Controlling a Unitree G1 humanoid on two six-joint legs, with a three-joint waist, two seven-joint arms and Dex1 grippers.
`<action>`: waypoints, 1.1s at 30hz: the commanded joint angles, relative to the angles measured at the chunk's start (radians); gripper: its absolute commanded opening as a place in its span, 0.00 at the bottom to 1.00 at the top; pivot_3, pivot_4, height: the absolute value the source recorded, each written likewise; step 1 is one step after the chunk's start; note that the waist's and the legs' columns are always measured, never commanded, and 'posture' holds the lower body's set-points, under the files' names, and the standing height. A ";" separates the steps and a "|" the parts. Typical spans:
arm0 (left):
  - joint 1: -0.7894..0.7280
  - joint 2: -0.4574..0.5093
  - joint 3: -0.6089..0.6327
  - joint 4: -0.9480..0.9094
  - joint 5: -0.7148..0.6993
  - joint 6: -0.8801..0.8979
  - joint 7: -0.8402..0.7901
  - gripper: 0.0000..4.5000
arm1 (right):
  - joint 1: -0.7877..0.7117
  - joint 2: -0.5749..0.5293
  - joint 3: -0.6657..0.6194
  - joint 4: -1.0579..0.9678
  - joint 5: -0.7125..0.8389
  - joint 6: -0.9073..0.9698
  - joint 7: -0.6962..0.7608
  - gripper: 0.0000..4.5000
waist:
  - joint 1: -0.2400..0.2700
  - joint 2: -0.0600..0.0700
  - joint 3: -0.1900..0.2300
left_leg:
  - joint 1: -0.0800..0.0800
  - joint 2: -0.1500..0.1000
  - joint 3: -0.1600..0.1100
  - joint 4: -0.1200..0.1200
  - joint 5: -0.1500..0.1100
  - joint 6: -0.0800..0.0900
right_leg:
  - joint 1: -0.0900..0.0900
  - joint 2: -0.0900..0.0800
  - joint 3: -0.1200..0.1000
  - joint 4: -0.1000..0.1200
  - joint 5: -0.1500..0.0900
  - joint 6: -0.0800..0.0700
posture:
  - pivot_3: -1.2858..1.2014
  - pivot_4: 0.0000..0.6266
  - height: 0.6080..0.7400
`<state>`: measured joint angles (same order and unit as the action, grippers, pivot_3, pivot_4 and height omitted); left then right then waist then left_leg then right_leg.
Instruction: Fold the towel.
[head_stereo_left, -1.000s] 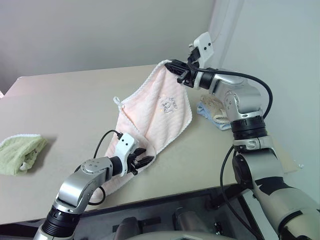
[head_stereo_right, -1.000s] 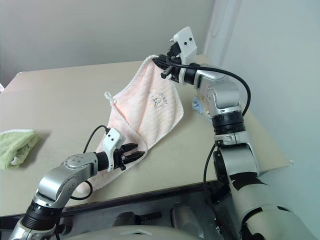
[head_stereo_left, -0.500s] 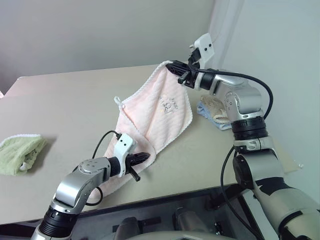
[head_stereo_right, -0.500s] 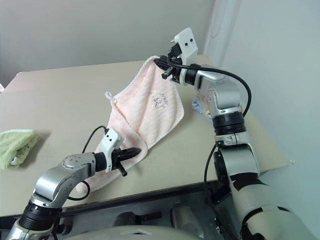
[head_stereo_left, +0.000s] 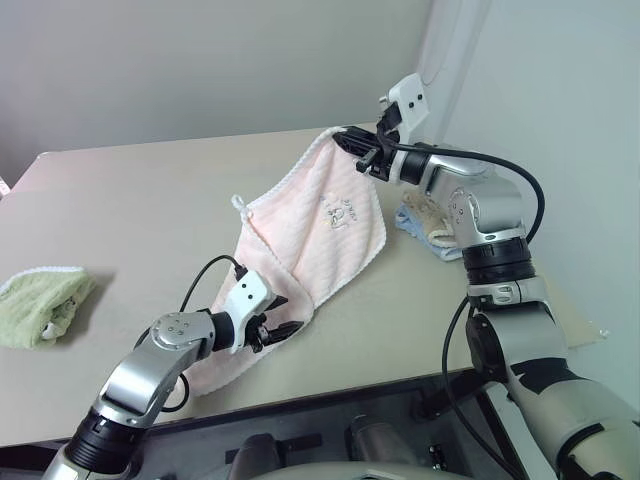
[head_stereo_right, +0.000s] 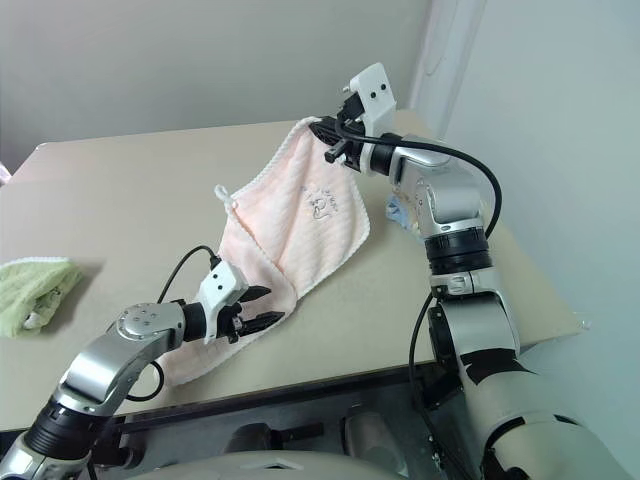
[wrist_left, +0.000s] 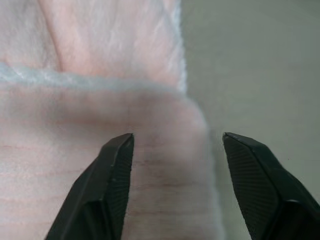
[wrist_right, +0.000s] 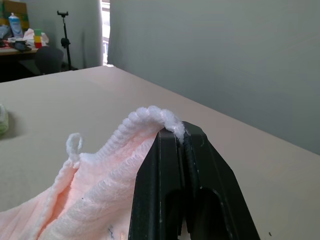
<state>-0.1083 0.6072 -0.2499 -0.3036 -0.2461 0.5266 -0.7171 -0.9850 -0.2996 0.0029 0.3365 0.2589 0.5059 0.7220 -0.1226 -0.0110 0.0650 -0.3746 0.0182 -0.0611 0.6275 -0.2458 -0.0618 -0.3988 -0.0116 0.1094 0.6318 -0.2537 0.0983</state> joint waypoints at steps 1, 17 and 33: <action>-0.041 -0.005 -0.043 0.044 0.079 -0.095 -0.010 0.67 | -0.012 -0.007 -0.012 -0.049 0.013 -0.006 -0.006 0.00 | 0.000 0.000 0.000 | 0.000 0.000 0.000 0.000 0.000 0.000 | 0.000 0.000 0.000 0.000 0.000 0.000 | 0.52 0.00 1.00; -0.124 -0.071 -0.107 0.118 0.112 -0.079 -0.105 0.63 | -0.004 -0.013 -0.016 -0.055 0.011 0.003 -0.022 0.00 | 0.001 0.000 0.000 | 0.000 0.000 0.000 0.000 0.000 0.000 | 0.000 0.000 0.000 0.000 0.000 0.000 | 0.52 0.00 1.00; -0.090 -0.087 0.016 0.052 0.003 -0.026 -0.113 0.01 | -0.002 -0.020 -0.016 -0.044 0.009 -0.003 -0.028 0.00 | -0.001 0.000 0.000 | 0.000 0.000 0.000 0.000 0.000 0.000 | 0.000 0.000 0.000 0.000 0.000 0.000 | 0.52 0.00 1.00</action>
<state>-0.1963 0.5173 -0.2883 -0.1925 -0.1930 0.4879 -0.8169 -0.9706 -0.3085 0.0030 0.3320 0.2585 0.5165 0.6957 -0.1234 -0.0110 0.0650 -0.3748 0.0181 -0.0615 0.6274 -0.2458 -0.0616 -0.3989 -0.0116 0.1094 0.6321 -0.2535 0.0987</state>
